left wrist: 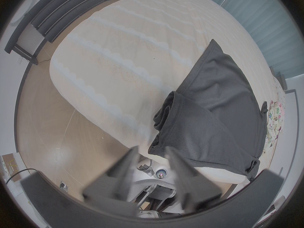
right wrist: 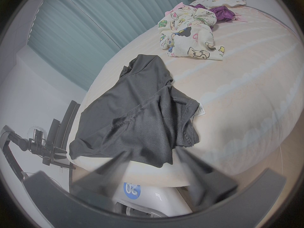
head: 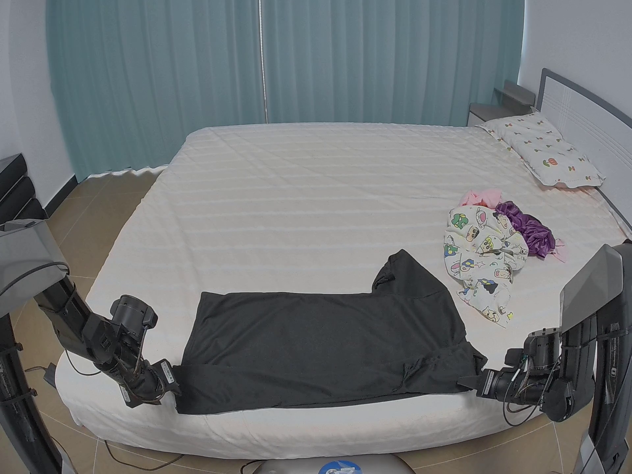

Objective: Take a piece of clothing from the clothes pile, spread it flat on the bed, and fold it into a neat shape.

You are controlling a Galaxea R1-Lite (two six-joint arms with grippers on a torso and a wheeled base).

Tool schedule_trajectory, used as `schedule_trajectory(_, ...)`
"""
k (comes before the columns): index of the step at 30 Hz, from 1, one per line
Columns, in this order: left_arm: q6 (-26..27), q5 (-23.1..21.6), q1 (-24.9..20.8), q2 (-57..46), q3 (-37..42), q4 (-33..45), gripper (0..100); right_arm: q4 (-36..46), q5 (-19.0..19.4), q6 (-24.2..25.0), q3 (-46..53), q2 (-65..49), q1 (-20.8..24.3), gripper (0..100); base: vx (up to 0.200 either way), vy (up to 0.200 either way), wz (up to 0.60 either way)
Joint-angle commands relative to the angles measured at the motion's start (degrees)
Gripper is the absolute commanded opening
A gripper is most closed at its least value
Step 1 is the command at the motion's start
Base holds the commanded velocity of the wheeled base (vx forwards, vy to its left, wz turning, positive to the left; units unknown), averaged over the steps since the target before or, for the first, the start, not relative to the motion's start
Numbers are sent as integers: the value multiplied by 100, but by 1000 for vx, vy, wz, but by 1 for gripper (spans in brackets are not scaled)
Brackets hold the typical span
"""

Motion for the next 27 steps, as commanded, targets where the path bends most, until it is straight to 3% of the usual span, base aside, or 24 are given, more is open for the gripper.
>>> schedule_trajectory(1, -18, -41, 24, 1, 3, 1, 100, -85, 23, 25, -8, -178, -150, 100, 0, 0, 0)
schedule_trajectory(5, -62, -120, 226, -227, -76, -8, 100, -85, 58, 69, -70, -582, -431, 100, 0, 0, 0)
schedule_trajectory(8, -124, -419, 367, -456, -208, 1, 100, -85, 67, 86, -122, -732, -492, 100, 0, 0, 0)
schedule_trajectory(12, -923, -991, 375, -667, -621, 1, 100, -76, 49, 183, -307, -732, -238, 100, 0, 0, 0)
schedule_trajectory(17, -1152, -1412, 367, -597, -718, -8, 100, 65, -21, 394, -711, -705, 44, 100, 0, 0, 0)
schedule_trajectory(27, -1152, -1456, 393, -517, -525, -280, 100, 1093, -118, 394, -1739, -160, 299, 100, 0, 0, 0)
